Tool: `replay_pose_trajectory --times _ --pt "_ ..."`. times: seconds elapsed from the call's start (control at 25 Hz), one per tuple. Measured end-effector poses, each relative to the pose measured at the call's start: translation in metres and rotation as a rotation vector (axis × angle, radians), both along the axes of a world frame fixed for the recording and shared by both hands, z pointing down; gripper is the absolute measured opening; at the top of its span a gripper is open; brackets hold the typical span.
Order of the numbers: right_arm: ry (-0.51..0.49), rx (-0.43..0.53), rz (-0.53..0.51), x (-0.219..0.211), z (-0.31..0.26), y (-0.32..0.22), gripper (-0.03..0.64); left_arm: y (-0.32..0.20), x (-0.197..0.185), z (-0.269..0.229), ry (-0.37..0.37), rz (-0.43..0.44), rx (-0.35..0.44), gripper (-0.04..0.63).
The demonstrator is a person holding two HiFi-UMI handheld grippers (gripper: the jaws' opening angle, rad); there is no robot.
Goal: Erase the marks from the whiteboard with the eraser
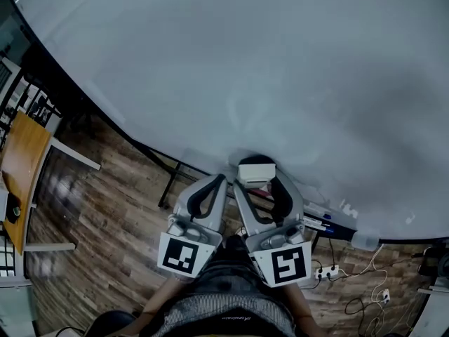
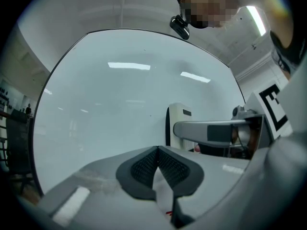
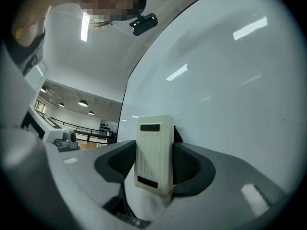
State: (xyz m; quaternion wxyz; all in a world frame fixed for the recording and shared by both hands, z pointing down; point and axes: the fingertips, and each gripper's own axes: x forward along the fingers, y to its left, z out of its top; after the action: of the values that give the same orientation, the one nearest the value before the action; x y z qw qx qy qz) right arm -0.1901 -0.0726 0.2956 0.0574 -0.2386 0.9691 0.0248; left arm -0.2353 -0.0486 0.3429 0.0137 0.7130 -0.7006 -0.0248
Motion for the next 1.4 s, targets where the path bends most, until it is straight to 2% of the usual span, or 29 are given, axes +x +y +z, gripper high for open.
replay_pose_trajectory --times 0.2,0.8,1.4 --pt "0.012 0.008 0.017 -0.022 0.002 0.003 0.241 0.002 -0.027 0.005 0.009 0.009 -0.004 0.003" --pt "0.009 0.001 0.135 -0.113 0.001 0.014 0.241 0.004 -0.102 0.006 0.016 0.190 -0.008 0.003" --pt "0.005 0.032 0.158 -0.189 0.003 0.030 0.242 0.027 -0.190 0.008 0.026 0.156 0.009 0.003"
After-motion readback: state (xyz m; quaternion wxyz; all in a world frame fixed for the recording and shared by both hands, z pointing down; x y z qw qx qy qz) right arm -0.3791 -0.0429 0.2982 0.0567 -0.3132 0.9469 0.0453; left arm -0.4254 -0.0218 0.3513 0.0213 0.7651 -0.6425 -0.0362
